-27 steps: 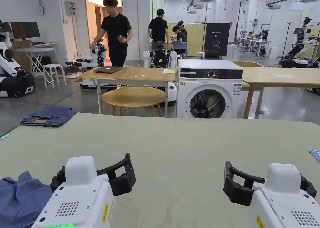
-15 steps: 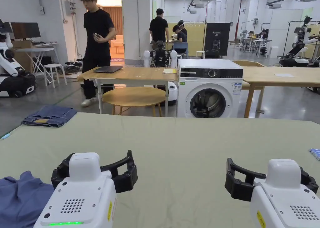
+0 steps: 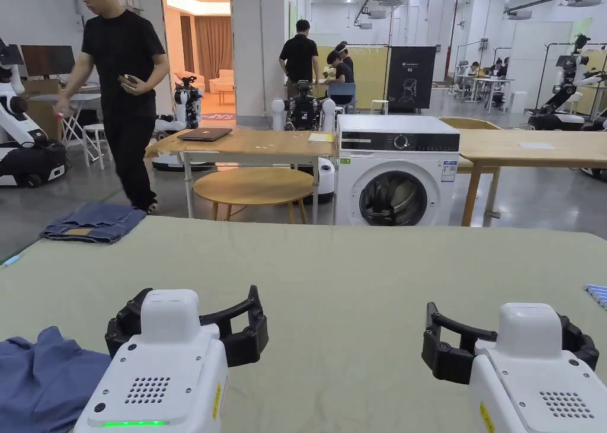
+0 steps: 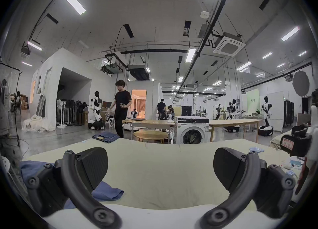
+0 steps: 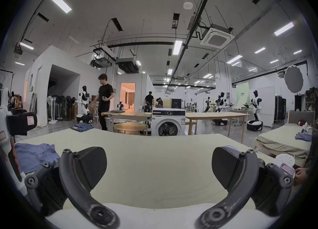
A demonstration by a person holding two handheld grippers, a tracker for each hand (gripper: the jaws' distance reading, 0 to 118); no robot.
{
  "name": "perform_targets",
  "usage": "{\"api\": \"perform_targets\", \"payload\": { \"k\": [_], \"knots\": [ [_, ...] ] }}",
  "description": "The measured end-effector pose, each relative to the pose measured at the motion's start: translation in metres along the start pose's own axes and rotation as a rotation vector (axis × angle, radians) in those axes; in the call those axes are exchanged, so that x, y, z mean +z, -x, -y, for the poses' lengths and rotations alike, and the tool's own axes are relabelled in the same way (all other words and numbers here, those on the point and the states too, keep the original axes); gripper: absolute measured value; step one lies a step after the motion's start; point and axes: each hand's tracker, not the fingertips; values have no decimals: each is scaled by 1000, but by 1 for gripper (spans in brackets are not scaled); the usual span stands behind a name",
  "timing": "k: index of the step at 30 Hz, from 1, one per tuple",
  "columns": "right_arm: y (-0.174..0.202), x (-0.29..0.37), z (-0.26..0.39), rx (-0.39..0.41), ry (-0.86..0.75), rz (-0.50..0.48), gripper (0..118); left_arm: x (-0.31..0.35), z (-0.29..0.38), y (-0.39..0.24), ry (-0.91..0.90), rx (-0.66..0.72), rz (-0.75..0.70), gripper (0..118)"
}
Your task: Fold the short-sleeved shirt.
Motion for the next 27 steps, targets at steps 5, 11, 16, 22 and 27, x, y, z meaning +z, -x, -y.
{"api": "perform_targets", "payload": {
  "k": [5,11,16,22,27],
  "knots": [
    [1,8,-4,-6,-9,5,0,9,-2,-7,-1,-75,-35,0],
    [-5,12,-3,-17,-25,82,0,12,0,-9,-21,-68,-39,0],
    [-12,10,2,-24,2,96,0,10,-3,-4,-6,-23,-41,0],
    [1,3,7,-25,29,76,0,10,-2,13,8,-12,-90,0],
    [63,-11,10,-36,47,-88,0,41,-3,60,8,-48,-235,0]
  ]
}}
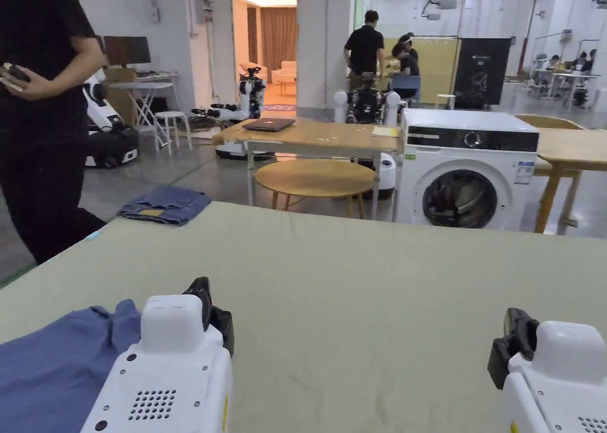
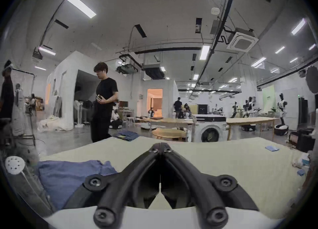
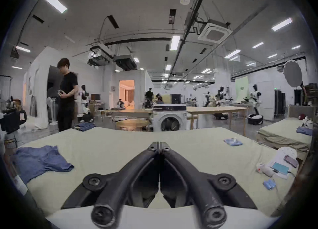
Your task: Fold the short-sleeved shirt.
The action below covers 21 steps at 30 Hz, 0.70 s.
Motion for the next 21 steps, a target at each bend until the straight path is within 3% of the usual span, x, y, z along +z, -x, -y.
{"api": "perform_targets", "payload": {
  "k": [6,11,17,21],
  "knots": [
    [111,-3,8,12,20,-302,0,48,7,93,-4,-124,-292,0],
    [180,2,16,39,42,-494,0,84,13,145,40,-114,-445,0],
    [204,-10,25,62,65,-545,0,74,32,157,104,-96,-449,0],
    [200,-31,36,93,87,-533,0,24,54,158,223,-57,-351,0]
  ]
}}
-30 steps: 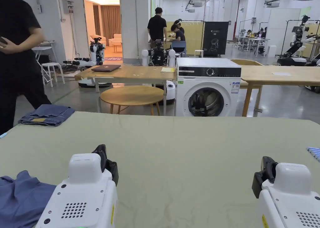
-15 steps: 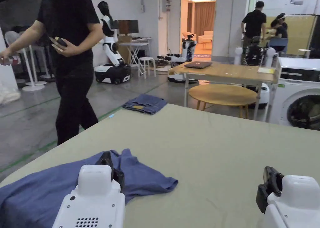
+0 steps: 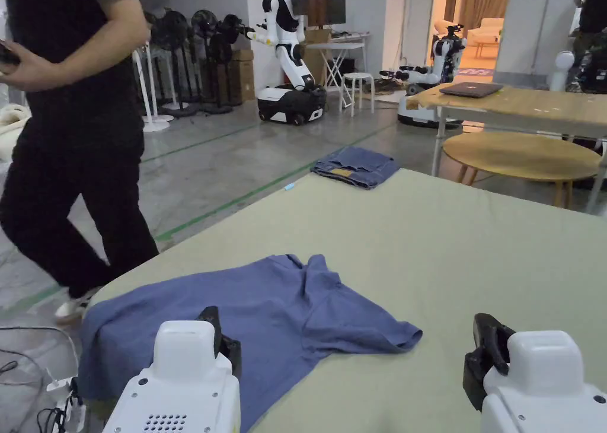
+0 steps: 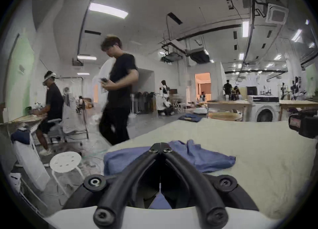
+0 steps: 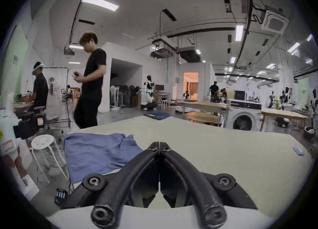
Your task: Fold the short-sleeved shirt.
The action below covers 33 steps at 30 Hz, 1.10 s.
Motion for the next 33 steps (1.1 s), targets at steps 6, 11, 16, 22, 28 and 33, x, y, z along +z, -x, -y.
{"api": "perform_targets", "payload": {
  "k": [6,11,16,22,28,33],
  "knots": [
    [-42,-24,22,5,69,56,0,-133,-1,-31,187,-17,152,0],
    [-70,-40,40,-36,128,100,0,-255,15,-37,487,37,256,79],
    [-86,-49,50,-38,164,117,0,-309,39,-37,614,49,238,108],
    [-88,-60,55,-53,183,95,0,-340,55,-54,792,141,263,108],
    [-77,-56,57,-31,191,62,0,-334,71,-86,753,-116,189,57],
    [-80,-47,53,-56,185,67,0,-324,60,-86,693,-119,134,0]
  ]
}}
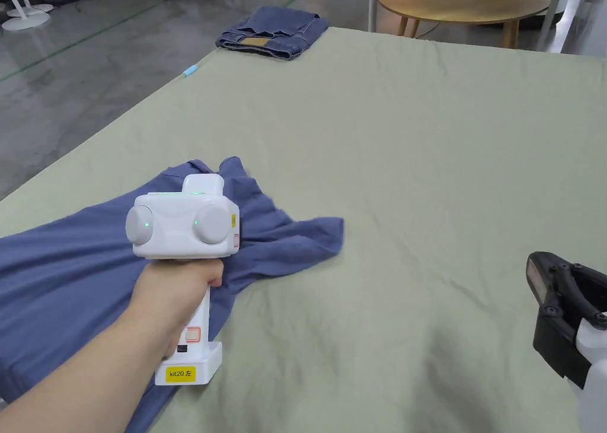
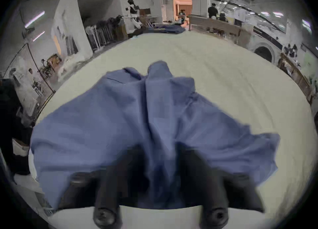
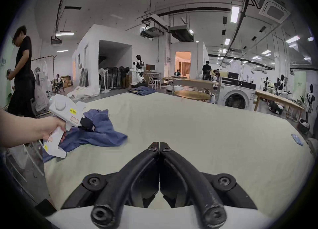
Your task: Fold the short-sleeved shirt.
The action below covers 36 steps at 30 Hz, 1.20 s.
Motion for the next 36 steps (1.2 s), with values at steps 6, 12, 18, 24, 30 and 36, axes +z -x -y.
{"api": "perform_targets", "payload": {
  "k": [6,12,18,24,30,36],
  "knots": [
    [-7,24,-8,19,-25,20,0,28,-6,40,-53,227,128,0],
    [-22,59,-18,15,-67,48,0,124,-44,42,-280,163,156,0],
    [-41,108,-30,-21,-123,80,0,239,-96,16,-496,152,318,0],
    [-73,171,-40,-53,-192,168,0,357,-126,-105,-625,-66,578,0],
    [-123,263,-33,-22,-245,364,0,409,-92,-273,-496,-209,897,0],
    [-173,360,-12,-99,-248,566,0,383,1,-451,-203,-336,1064,0]
  ]
}}
